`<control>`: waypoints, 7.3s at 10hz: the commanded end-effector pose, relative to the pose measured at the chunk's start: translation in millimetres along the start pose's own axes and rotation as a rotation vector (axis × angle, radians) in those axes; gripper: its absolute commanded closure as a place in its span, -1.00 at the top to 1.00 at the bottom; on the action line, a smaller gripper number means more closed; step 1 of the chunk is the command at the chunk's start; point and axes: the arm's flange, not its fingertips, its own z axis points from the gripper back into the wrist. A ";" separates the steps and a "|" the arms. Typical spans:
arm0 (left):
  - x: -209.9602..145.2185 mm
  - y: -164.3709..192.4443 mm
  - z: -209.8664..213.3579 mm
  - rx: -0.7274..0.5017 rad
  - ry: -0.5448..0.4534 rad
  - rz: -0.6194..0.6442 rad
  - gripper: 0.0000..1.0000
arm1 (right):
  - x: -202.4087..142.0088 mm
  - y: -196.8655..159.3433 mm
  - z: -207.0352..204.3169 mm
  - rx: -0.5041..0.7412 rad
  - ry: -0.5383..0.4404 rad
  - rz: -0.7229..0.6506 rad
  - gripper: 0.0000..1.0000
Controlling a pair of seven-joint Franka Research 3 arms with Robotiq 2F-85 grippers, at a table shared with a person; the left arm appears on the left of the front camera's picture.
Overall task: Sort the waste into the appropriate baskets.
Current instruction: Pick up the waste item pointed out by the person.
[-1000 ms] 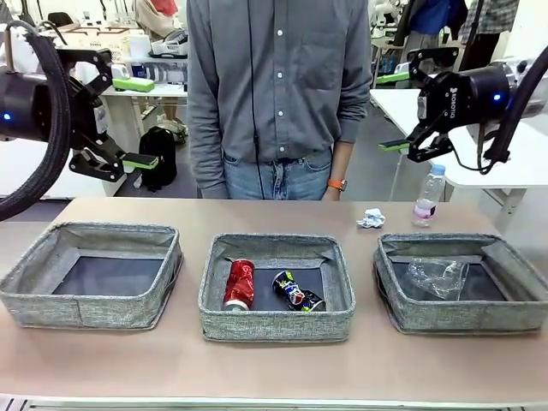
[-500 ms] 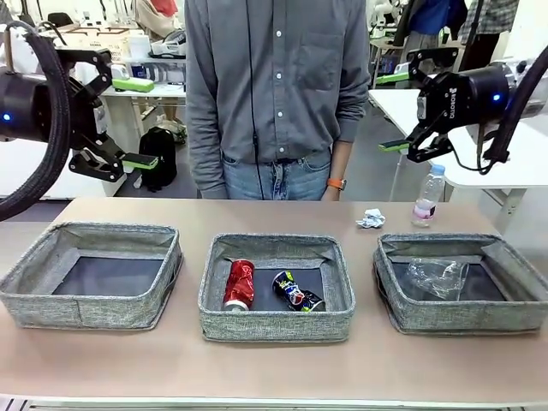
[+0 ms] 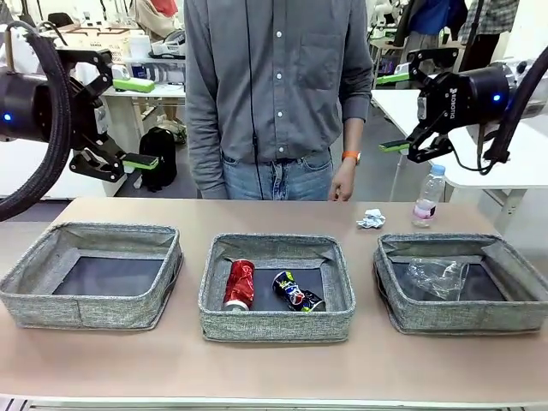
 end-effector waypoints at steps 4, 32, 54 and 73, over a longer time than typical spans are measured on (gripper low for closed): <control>-1.5 -2.5 -1.4 -0.020 0.001 -0.002 1.00 | -0.9 1.6 -0.5 -0.007 0.008 -0.004 1.00; -1.5 -2.5 -1.4 -0.020 0.001 -0.002 1.00 | 170.0 -77.1 -7.4 -1.174 -0.779 0.180 1.00; -1.5 -2.5 -1.4 -0.020 0.001 -0.002 1.00 | 263.4 -176.7 -27.0 -1.324 -0.691 0.408 1.00; -1.5 -2.5 -1.4 -0.020 0.001 -0.002 1.00 | 179.6 -47.9 -28.7 -1.460 -0.480 0.314 -1.00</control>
